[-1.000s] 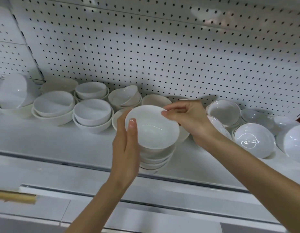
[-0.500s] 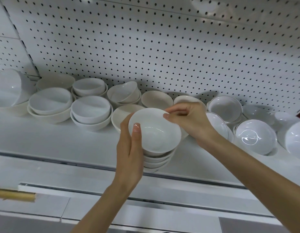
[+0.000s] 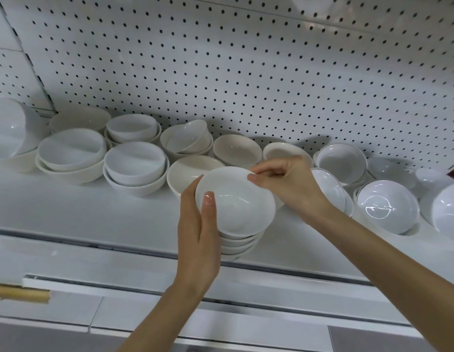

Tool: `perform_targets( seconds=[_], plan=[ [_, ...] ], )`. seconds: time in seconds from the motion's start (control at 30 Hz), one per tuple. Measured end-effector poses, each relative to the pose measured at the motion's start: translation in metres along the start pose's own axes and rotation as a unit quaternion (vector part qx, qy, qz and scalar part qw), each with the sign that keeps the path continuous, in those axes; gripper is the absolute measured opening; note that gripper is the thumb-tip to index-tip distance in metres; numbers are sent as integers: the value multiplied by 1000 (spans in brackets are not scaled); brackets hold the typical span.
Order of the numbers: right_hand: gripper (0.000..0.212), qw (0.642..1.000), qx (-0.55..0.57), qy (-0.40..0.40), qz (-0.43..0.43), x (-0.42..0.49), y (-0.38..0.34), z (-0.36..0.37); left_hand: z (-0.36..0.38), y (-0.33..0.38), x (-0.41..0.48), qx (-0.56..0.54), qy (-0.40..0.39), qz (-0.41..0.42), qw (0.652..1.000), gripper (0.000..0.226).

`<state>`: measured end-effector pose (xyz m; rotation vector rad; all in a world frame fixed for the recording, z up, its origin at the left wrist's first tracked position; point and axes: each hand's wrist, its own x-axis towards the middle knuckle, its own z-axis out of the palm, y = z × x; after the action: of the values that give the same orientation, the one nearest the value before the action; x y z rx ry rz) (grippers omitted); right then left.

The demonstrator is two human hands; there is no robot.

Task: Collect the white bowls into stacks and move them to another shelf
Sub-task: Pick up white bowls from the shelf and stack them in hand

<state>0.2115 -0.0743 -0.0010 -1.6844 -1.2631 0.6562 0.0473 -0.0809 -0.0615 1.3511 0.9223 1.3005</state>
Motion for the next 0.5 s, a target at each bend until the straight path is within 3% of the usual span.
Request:
perform_targets(
  seconds=[0.33, 0.5],
  plan=[
    [18, 997, 48, -56, -8, 2, 2, -6, 0, 7, 2, -9, 14, -15, 1000, 53],
    [42, 987, -8, -161, 14, 10, 0, -11, -13, 12, 11, -35, -32, -31, 998, 38]
  ],
)
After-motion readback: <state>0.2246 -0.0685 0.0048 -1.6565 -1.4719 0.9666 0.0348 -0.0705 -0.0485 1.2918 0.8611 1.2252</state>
